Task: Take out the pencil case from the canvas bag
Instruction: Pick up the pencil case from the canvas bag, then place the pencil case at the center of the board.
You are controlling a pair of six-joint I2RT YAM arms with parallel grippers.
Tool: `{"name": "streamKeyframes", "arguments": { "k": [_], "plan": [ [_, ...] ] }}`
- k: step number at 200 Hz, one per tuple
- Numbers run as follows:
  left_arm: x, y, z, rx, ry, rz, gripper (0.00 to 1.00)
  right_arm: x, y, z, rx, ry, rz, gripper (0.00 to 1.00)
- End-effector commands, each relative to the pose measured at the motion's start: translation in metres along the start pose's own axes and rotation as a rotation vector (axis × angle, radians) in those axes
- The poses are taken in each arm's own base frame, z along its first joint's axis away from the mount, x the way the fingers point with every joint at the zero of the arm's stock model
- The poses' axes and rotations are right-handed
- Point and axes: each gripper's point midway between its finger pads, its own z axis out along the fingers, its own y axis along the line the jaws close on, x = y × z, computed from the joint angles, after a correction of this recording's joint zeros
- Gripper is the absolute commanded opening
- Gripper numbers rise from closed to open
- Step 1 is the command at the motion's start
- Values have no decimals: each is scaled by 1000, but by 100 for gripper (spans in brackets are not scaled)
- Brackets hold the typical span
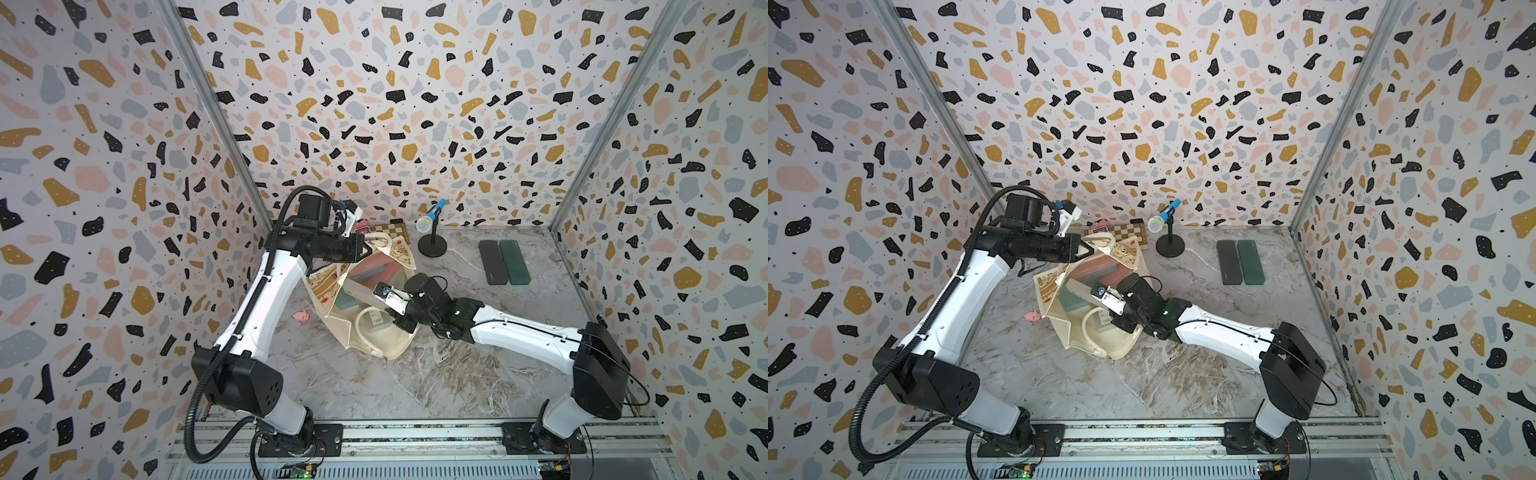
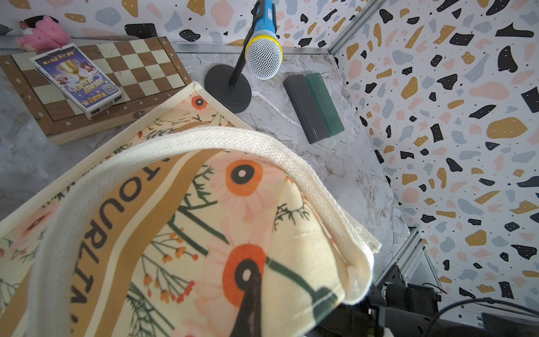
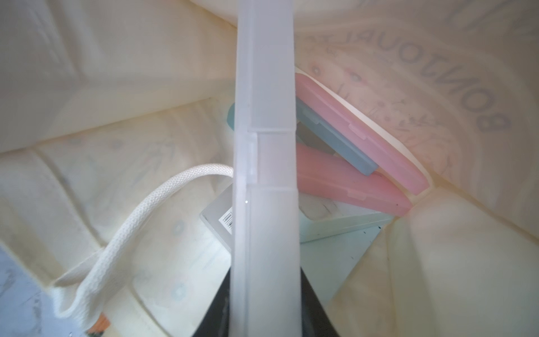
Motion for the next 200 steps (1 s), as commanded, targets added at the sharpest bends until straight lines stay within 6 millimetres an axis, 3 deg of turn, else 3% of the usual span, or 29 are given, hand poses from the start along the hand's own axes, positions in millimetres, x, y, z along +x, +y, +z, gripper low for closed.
{"name": "streamKeyframes", "arguments": {
  "k": [1,51,132,200],
  "plan": [
    [-10,-4,-16,-16,-56,25,0,-24,-6,-26,0,-100,79,8],
    [-16,11,-15,-94,-64,-14,0,-25,-10,-51,-16,-125,151,7],
    [-53,53,-35,-385,-179,-145,0,-17,-9,-101,-49,-240,222,7],
    [-72,67,-52,-506,-235,-193,0,-7,-42,-134,26,-325,337,6]
  ]
}}
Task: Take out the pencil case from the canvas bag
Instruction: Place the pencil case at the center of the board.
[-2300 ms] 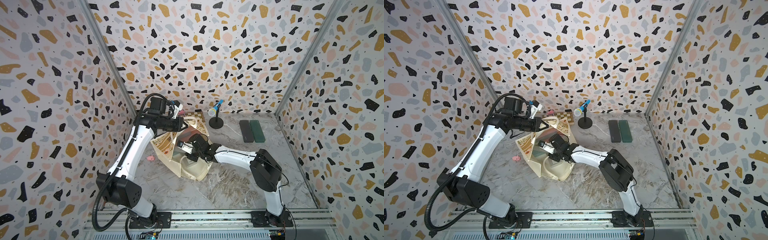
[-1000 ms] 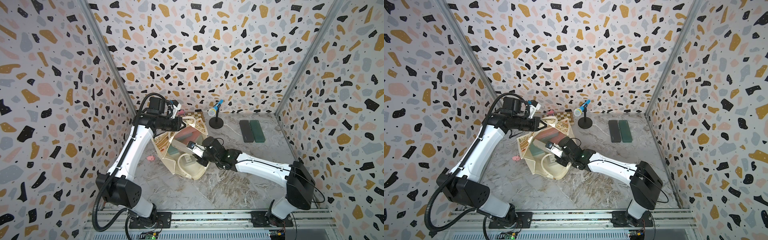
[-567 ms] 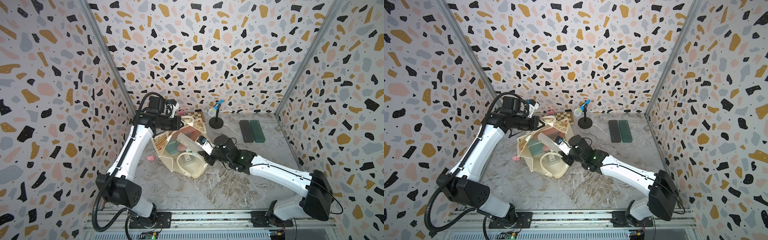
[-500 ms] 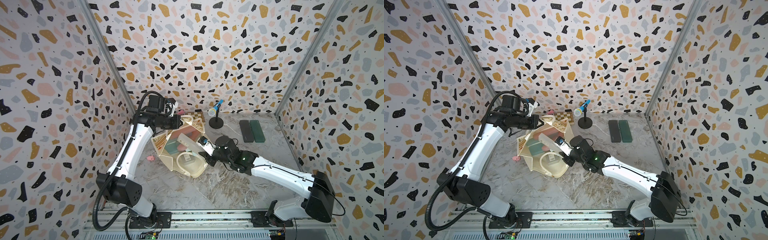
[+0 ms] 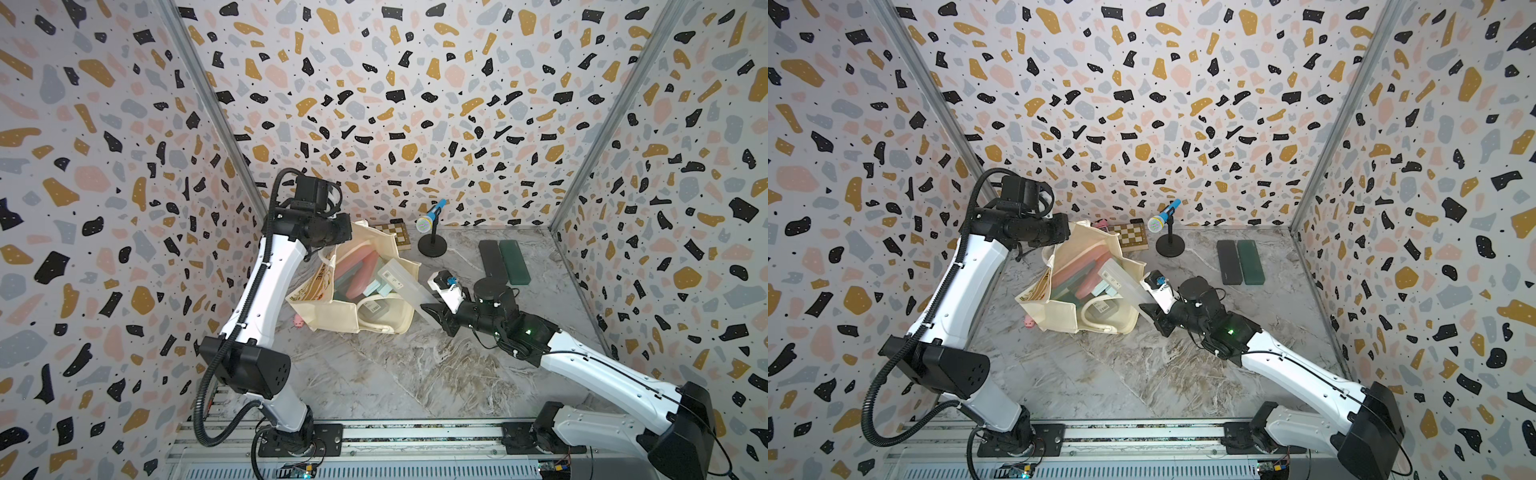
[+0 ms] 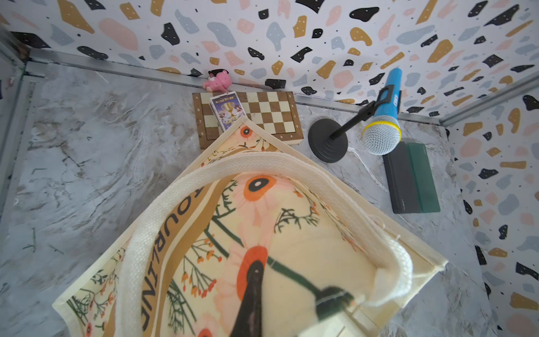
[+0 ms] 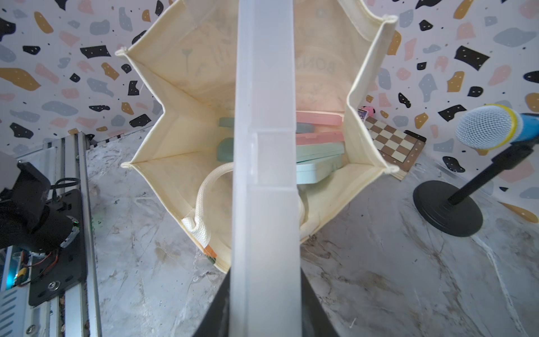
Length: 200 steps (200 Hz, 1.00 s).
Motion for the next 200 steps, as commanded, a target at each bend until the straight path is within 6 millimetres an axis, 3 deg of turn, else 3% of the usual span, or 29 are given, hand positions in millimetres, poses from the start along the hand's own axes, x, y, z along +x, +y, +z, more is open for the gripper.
{"name": "streamKeyframes", "arguments": {
  "k": [1,38,97,147,200],
  "plan": [
    [-24,7,-17,-54,-94,-35,0,-21,-6,-15,22,-93,40,6],
    [-31,12,-22,-88,-114,-53,0,-12,-52,-33,215,-118,154,6],
    [-17,11,-22,-60,-100,-34,0,61,-155,-41,646,111,391,7],
    [-13,10,-36,-6,-114,8,0,110,-222,-16,780,289,521,7],
    [-8,26,-44,45,-151,-62,0,135,-286,12,883,420,521,7]
  ]
}}
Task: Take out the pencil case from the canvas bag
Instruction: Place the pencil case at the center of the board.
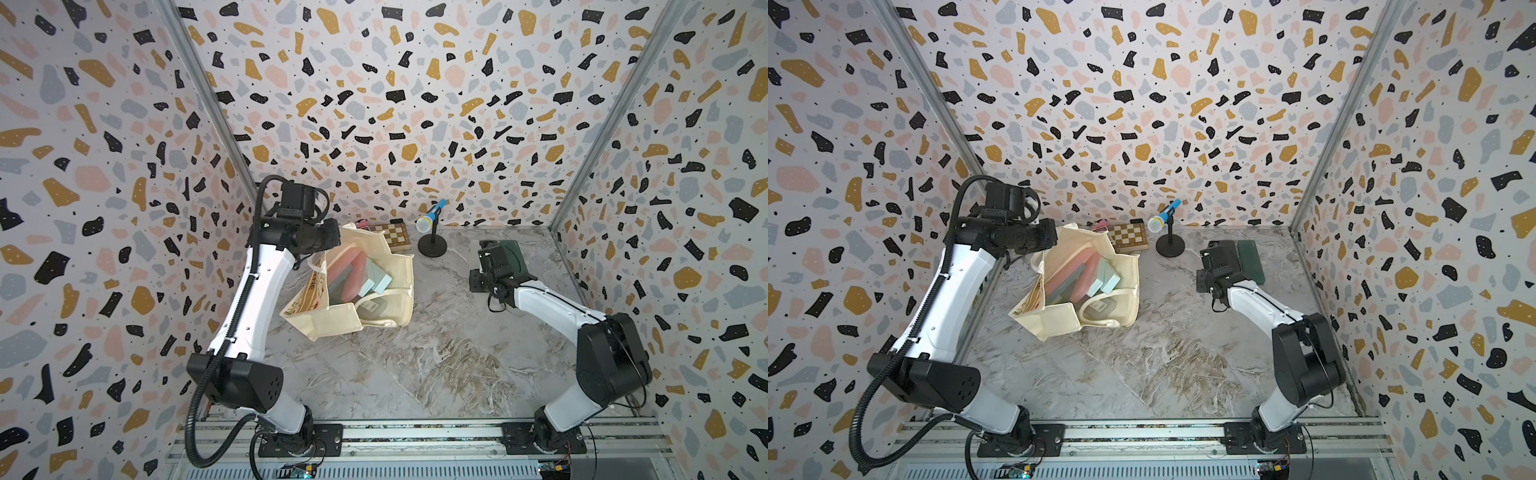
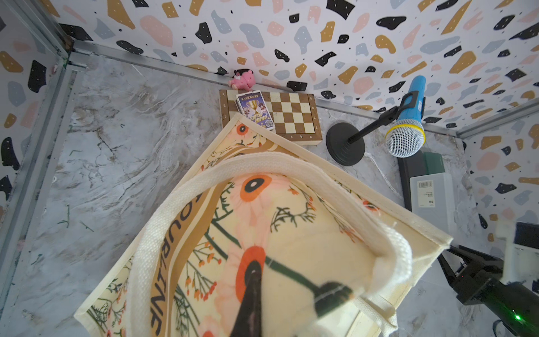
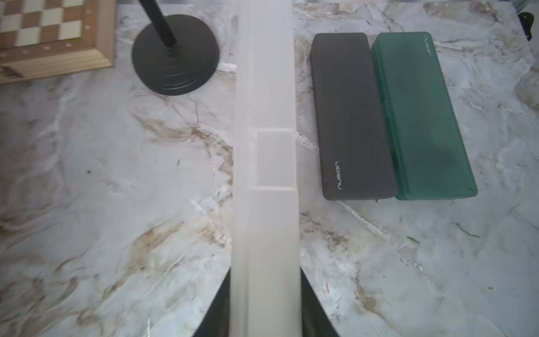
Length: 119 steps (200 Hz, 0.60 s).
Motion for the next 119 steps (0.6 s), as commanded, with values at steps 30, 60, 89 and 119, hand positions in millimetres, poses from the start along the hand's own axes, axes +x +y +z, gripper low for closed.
{"name": "streamKeyframes", "arguments": {
  "k": [30,60,89,119],
  "plan": [
    [-21,-5,-21,101,-117,-38,0,-37,-15,46,123,23,-60,8],
    [-20,-6,-18,113,-106,-43,0,-44,-24,74,229,65,-137,9],
    [-20,-4,-16,106,-102,-45,0,-45,-28,91,282,84,-170,10],
    [-18,-5,-10,118,-87,-51,0,-47,-30,103,337,96,-203,12]
  ]
}}
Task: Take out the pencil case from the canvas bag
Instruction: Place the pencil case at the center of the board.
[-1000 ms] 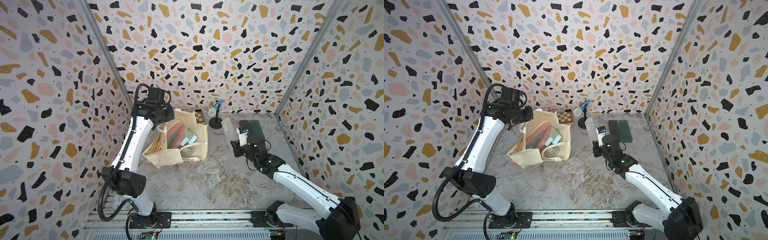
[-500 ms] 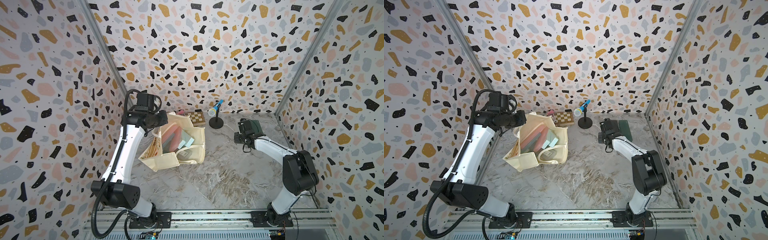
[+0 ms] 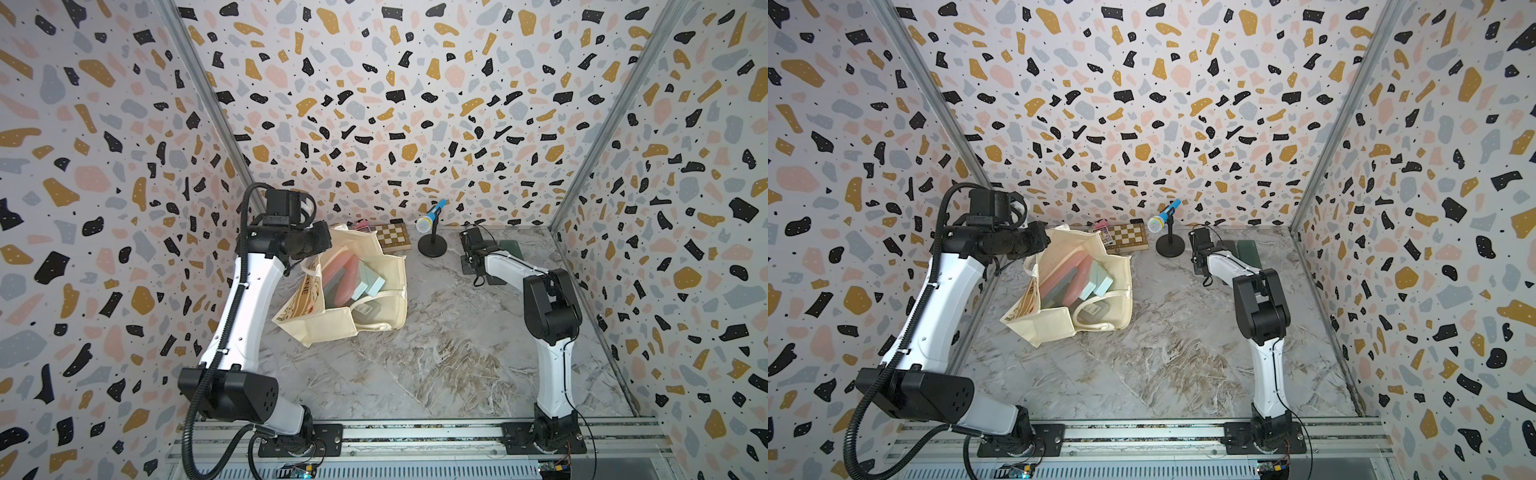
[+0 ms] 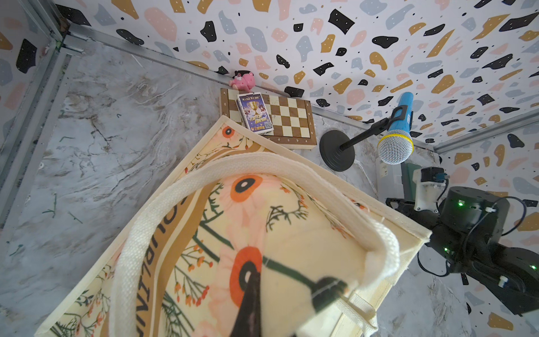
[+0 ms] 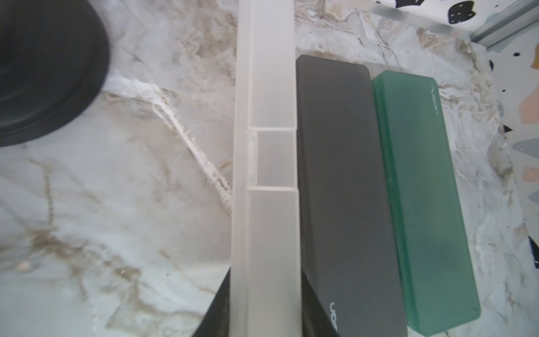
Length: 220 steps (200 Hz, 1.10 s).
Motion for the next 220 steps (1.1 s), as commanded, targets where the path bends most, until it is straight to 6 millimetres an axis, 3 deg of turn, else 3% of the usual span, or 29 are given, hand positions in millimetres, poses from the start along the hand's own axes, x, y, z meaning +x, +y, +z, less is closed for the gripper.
{"name": "streamKeyframes", "arguments": {
  "k": [1,62,122,160,189,220],
  "plan": [
    [-20,-13,-3,67,-77,5,0,-10,-12,-6,85,2,-41,13],
    [-19,-12,-1,65,-68,9,0,-6,-8,9,233,37,-135,21],
    [-17,-11,3,66,-55,5,0,-19,15,-3,101,5,-110,58],
    [-16,-9,5,65,-48,0,0,-36,28,-28,-53,-40,-55,71],
    [-17,-14,4,88,-47,3,0,-47,30,-43,-174,-98,-1,71],
    [-15,-20,7,131,-36,0,0,-43,23,-33,-232,-80,43,66]
  ]
}}
